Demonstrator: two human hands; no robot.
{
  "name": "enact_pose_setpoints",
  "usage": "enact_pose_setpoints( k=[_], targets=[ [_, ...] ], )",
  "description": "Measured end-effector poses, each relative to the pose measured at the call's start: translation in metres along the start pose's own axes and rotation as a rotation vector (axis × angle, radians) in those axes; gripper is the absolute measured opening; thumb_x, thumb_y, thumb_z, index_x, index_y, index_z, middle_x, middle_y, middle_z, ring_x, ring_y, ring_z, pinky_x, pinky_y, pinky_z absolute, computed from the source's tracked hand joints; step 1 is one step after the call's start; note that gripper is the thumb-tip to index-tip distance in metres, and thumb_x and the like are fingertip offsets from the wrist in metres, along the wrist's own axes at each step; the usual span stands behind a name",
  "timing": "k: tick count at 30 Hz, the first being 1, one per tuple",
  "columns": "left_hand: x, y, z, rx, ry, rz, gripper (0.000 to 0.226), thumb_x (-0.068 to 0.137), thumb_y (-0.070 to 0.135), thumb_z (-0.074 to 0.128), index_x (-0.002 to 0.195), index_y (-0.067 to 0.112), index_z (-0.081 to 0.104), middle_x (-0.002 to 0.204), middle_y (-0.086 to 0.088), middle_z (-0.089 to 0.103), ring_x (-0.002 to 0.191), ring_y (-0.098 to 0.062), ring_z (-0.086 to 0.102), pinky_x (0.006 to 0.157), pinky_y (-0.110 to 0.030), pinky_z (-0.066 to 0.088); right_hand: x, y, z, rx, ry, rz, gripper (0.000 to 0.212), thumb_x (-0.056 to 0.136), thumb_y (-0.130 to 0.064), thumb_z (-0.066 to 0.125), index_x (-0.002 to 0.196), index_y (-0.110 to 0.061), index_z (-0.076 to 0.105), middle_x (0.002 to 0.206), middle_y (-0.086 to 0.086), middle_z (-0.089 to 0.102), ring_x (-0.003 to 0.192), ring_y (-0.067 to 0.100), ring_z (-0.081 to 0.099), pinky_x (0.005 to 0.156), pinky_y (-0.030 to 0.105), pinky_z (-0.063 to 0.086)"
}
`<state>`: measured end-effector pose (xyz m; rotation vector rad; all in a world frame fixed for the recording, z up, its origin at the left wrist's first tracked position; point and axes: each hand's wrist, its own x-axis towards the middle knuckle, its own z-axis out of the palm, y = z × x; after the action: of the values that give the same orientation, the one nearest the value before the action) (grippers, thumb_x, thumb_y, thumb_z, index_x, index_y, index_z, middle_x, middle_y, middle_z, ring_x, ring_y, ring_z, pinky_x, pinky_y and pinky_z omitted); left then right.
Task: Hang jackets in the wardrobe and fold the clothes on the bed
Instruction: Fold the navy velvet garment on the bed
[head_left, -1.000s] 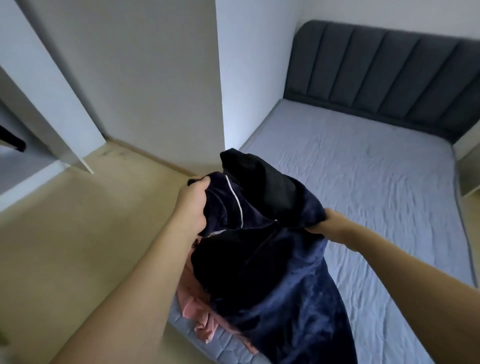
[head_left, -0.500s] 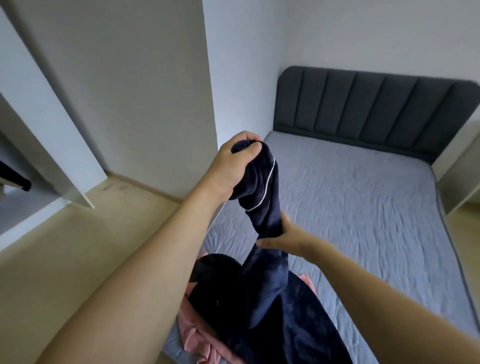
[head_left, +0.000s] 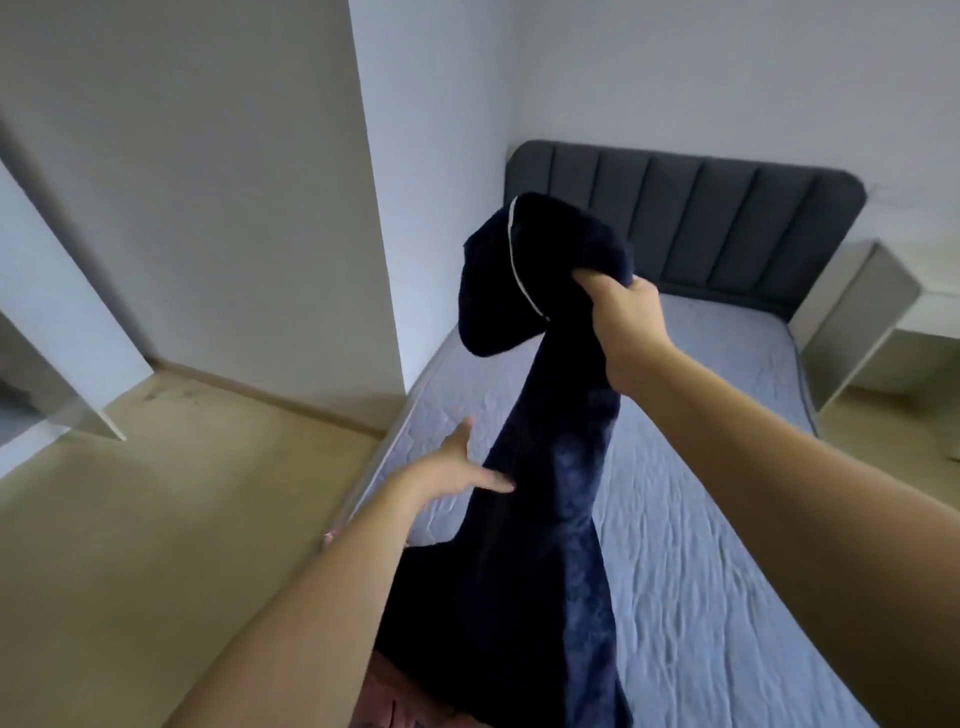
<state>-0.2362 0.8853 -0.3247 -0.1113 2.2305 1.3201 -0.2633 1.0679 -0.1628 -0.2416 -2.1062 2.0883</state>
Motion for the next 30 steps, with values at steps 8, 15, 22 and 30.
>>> enact_pose_setpoints(
  k=[8, 15, 22, 30],
  targets=[
    [0.023, 0.037, 0.067, 0.215, 0.088, 0.105, 0.026, 0.078, 0.029, 0.076, 0.103, 0.023, 0.068, 0.097, 0.001, 0.073, 0.089, -0.015, 0.069, 0.084, -0.028, 0.053, 0.003, -0.048, -0.149, -0.065, 0.356, -0.189, 0.011, 0.078, -0.028, 0.062, 0.083, -0.019, 0.065, 0.073, -0.001, 0.066, 0.073, 0.017, 0.064, 0.073, 0.035, 0.054],
    [-0.037, 0.185, 0.14, 0.385, 0.214, 0.551, 0.008, 0.09, 0.018, 0.062, 0.084, 0.016, 0.056, 0.08, 0.0, 0.061, 0.069, -0.005, 0.054, 0.066, -0.024, 0.043, -0.007, 0.007, -0.314, -0.761, 0.154, -0.055, 0.096, 0.077, -0.019, 0.068, 0.152, -0.025, 0.01, 0.156, 0.007, 0.012, 0.139, 0.033, 0.027, 0.112, 0.044, 0.032],
    [-0.103, 0.316, 0.24, 0.568, 0.319, 0.712, 0.013, 0.077, 0.021, 0.057, 0.078, 0.029, 0.046, 0.067, 0.005, 0.055, 0.062, -0.017, 0.048, 0.06, -0.034, 0.041, -0.032, 0.032, -0.375, -0.783, -0.499, -0.139, 0.041, 0.082, -0.034, 0.073, 0.12, -0.024, 0.061, 0.152, 0.0, 0.036, 0.138, 0.024, 0.034, 0.113, 0.048, 0.029],
    [-0.1, 0.278, 0.281, 0.725, 0.051, 0.196, 0.029, 0.07, 0.035, 0.079, 0.094, 0.024, 0.067, 0.09, 0.002, 0.072, 0.081, -0.018, 0.07, 0.082, -0.039, 0.058, -0.028, 0.014, -0.427, -0.377, -0.05, -0.281, 0.012, 0.086, -0.006, 0.045, 0.076, -0.009, 0.04, 0.067, 0.005, 0.038, 0.061, 0.018, 0.038, 0.056, 0.034, 0.031]
  ],
)
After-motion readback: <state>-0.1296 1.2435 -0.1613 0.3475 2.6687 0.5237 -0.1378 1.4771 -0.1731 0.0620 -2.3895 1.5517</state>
